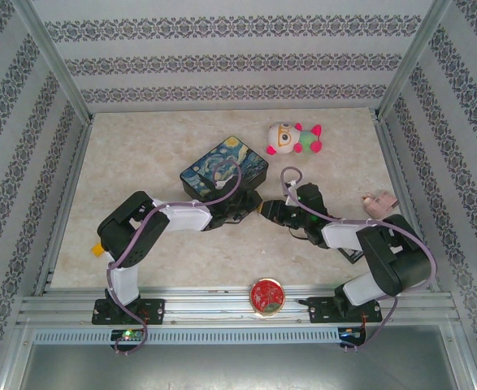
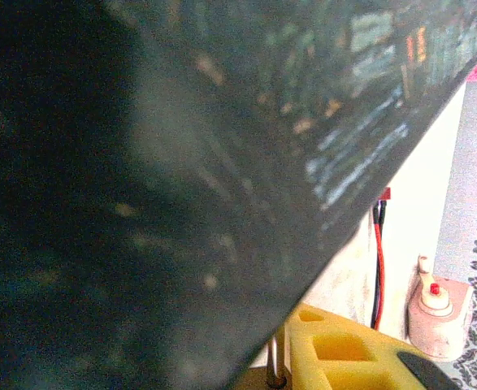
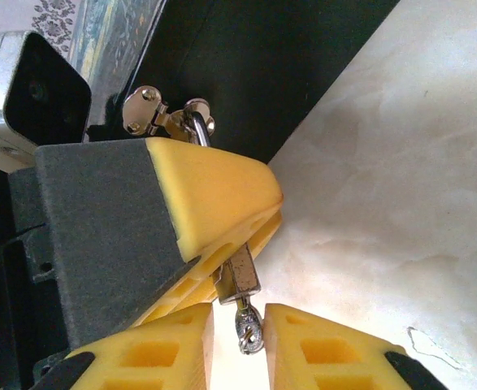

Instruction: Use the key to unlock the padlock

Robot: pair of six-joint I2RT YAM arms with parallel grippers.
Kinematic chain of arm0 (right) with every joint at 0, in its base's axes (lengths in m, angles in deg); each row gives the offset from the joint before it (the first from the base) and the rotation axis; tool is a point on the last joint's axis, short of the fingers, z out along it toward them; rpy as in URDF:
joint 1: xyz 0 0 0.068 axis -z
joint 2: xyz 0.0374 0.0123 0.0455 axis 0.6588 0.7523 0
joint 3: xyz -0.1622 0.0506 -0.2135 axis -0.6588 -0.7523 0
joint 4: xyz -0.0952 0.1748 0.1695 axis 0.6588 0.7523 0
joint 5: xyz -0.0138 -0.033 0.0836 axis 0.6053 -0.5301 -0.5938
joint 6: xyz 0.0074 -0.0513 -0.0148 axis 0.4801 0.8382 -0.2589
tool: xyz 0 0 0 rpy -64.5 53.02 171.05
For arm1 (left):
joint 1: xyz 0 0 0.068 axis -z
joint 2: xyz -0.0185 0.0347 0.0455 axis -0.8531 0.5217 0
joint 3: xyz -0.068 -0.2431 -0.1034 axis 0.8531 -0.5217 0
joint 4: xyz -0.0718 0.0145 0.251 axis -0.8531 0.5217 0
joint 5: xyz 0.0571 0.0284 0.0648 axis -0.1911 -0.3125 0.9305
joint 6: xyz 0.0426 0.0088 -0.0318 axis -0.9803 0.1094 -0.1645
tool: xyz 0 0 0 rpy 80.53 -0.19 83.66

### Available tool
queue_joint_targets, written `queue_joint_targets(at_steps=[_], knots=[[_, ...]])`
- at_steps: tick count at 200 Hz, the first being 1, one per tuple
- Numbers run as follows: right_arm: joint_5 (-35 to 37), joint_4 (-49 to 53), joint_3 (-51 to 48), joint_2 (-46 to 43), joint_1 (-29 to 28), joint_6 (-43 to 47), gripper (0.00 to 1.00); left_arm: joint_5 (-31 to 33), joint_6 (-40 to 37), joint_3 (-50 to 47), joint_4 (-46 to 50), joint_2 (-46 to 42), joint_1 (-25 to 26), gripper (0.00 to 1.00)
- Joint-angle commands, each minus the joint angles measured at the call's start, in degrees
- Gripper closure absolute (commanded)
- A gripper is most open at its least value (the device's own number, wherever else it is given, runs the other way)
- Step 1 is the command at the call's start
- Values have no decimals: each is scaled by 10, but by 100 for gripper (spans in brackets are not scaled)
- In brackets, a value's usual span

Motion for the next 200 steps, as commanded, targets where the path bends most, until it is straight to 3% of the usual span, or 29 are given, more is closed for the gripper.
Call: queue_joint_targets(at_steps=[1,121,162,200], knots=[[3,-30,10,12,-9,-7,77,-30,13,-11,-9,-11,7,75],[15,-52,-2,21,-10,-19,80,-28,17,-16,-11,-14,7,75],[5,-92,-2,55,-9,-48,90,-29,16,-16,-13,-15,7,75],[-31,-217,-8,115,4,-142,99,-36,14,-19,-25,-14,7,75]])
